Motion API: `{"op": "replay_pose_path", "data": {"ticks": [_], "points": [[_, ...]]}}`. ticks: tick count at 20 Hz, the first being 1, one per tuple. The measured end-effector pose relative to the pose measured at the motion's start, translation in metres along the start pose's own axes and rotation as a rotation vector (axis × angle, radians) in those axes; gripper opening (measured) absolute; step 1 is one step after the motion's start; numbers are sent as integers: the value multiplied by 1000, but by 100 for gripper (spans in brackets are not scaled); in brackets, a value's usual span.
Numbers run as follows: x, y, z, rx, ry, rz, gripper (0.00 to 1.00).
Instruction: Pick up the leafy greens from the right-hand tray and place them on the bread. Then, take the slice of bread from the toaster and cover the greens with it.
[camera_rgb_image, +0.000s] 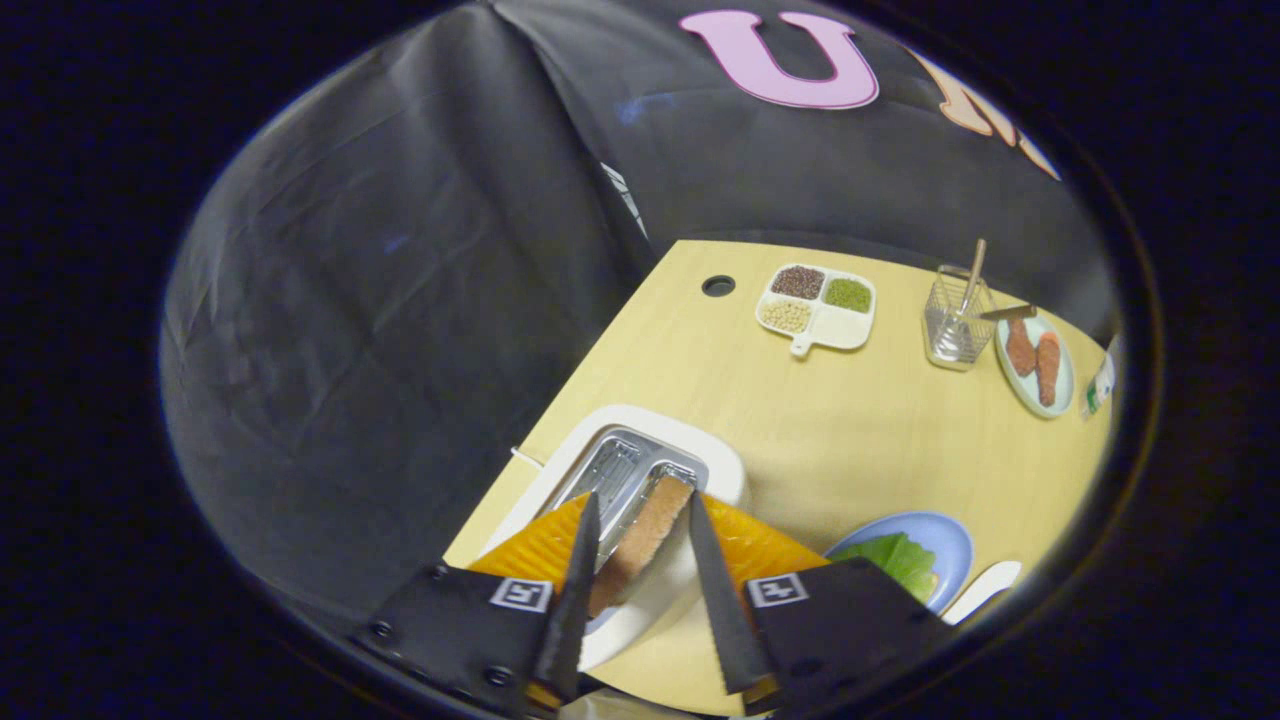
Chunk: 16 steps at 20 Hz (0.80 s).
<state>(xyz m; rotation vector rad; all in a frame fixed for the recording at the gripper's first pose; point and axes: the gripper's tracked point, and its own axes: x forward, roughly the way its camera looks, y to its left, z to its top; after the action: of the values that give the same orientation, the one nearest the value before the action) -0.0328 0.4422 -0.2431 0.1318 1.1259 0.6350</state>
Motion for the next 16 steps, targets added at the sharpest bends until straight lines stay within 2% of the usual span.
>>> {"op": "replay_pose_path", "data": {"ticks": [5,7,11,16], "points": [[-6,4,-3,-7,9,28,18],[-7,1,4,-12,-20,23,14],[-28,6,6,-13,-41,76,7],[-55,-5,12,-13,-87,90,6]]}}
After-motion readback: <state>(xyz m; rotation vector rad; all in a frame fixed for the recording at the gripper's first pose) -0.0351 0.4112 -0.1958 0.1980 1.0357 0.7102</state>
